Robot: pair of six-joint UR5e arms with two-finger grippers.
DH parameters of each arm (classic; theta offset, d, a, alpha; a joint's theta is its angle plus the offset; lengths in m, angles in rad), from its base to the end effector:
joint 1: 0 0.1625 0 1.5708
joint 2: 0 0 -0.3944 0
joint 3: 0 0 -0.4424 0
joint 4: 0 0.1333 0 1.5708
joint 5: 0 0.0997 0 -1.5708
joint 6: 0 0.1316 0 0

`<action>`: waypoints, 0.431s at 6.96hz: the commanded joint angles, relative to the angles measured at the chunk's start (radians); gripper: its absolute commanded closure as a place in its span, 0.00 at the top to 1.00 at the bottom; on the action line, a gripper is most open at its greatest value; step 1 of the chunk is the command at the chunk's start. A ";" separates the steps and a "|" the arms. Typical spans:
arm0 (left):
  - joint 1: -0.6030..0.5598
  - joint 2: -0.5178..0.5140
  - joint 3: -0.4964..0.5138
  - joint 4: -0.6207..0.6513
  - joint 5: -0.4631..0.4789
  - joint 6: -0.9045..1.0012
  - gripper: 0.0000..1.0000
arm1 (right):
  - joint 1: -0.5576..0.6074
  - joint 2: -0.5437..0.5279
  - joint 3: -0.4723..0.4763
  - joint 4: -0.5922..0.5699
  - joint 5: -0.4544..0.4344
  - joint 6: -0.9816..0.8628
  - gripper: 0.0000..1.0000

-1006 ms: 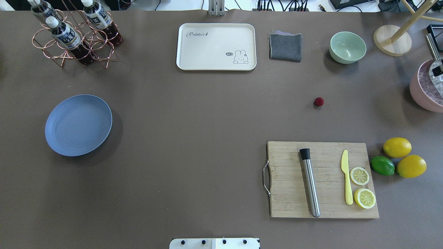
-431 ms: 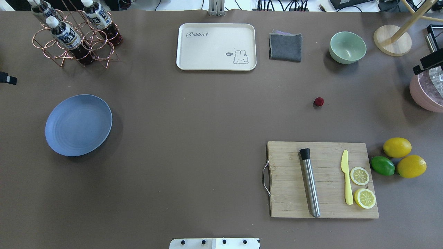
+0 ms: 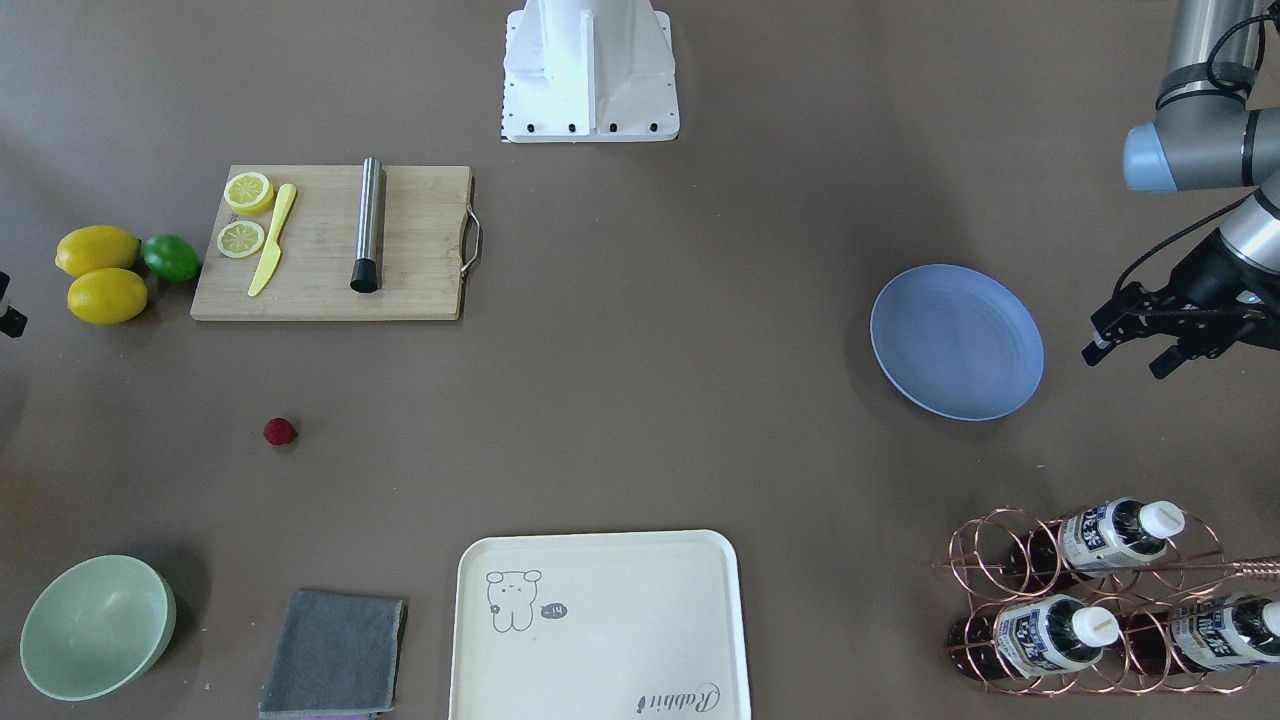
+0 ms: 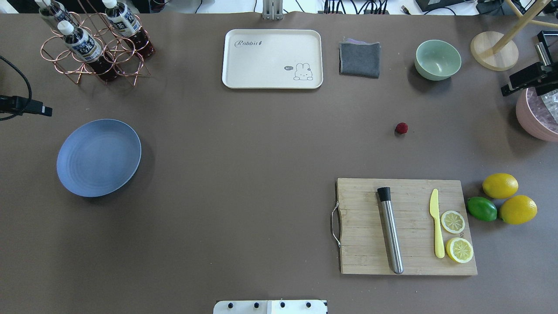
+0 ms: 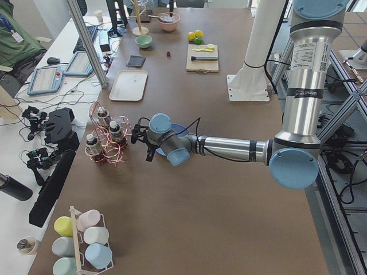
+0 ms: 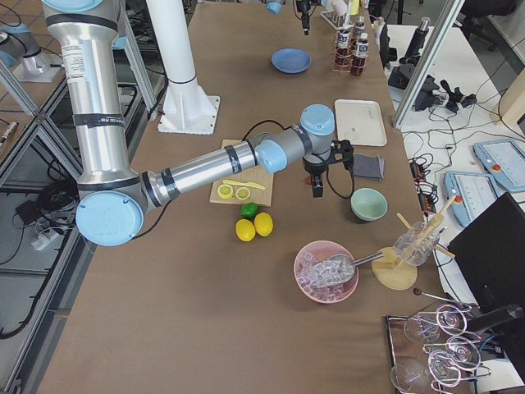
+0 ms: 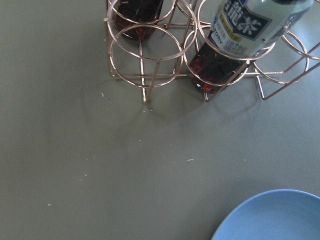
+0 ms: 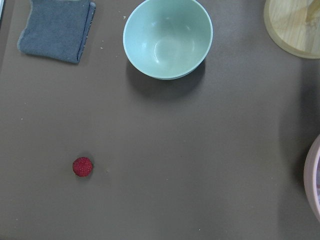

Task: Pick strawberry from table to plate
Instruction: 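Push the blue plate toward table centre with left gripper while right arm approaches strawberry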

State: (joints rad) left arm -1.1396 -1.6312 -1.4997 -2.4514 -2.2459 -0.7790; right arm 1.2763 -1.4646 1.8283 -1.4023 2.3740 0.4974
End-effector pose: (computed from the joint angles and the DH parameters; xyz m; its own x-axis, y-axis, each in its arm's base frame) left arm 0.2082 -0.5746 0.5510 0.5520 0.1294 -0.8238 0.1662 0.9510 0.2607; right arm -0.1336 -0.5735 0.4255 0.6102 -0.0908 0.7870 -0.0467 0.9876 0.1501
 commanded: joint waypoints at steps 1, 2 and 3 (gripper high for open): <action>0.041 0.001 0.019 -0.033 0.014 -0.061 0.98 | -0.015 0.001 -0.014 0.011 0.001 0.015 1.00; 0.073 0.001 0.077 -0.116 0.055 -0.074 0.98 | -0.015 0.003 -0.008 0.011 0.004 0.035 1.00; 0.128 -0.004 0.120 -0.182 0.061 -0.106 0.98 | -0.015 0.003 0.000 0.013 0.004 0.058 1.00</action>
State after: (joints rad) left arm -1.0647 -1.6318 -1.4299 -2.5570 -2.2026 -0.8526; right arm 1.2619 -1.4624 1.8213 -1.3914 2.3766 0.5317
